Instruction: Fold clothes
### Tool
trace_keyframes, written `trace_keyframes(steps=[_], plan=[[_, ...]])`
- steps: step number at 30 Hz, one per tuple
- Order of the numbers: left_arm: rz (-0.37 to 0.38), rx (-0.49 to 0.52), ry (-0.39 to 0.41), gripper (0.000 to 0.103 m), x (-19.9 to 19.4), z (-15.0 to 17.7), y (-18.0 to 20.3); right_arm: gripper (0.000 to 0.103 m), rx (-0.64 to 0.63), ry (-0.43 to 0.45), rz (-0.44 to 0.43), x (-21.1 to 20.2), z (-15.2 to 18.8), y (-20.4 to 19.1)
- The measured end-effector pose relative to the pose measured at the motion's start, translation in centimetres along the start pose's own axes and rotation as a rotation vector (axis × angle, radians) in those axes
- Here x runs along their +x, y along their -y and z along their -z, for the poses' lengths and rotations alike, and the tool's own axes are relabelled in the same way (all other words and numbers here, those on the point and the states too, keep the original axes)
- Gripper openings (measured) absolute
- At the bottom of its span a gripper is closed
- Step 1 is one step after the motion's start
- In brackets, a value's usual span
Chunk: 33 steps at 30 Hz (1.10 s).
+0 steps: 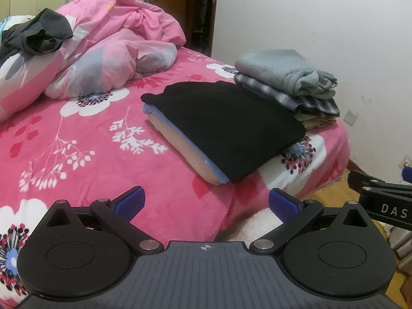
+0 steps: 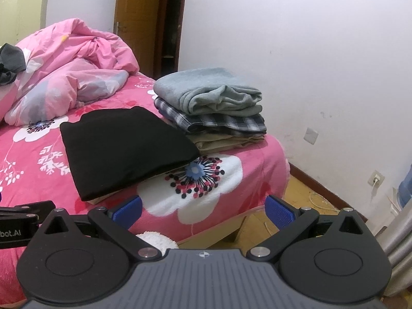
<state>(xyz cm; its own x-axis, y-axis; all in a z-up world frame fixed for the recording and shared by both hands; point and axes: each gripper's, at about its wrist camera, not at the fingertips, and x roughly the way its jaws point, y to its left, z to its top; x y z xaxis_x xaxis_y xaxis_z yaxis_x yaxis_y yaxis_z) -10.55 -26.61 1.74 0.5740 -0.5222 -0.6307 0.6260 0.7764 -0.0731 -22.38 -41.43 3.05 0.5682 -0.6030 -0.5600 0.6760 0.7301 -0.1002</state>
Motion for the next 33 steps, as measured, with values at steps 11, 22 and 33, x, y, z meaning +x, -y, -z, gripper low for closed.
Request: trace_keyframes(steps=[11,22,33], plan=[[-0.001,-0.004,0.002,0.103,0.02,-0.2,-0.05,0.103,-0.003,-0.009,-0.008,0.15,0.05,-0.34],[-0.002,-0.009,0.003,0.103,-0.08,-0.14,-0.34,0.103,-0.006,-0.011,-0.013,0.18,0.15,-0.44],[-0.002,-0.012,0.003,0.103,-0.09,-0.13,-0.51,0.103,-0.009,-0.01,-0.012,0.2,0.12,-0.56]])
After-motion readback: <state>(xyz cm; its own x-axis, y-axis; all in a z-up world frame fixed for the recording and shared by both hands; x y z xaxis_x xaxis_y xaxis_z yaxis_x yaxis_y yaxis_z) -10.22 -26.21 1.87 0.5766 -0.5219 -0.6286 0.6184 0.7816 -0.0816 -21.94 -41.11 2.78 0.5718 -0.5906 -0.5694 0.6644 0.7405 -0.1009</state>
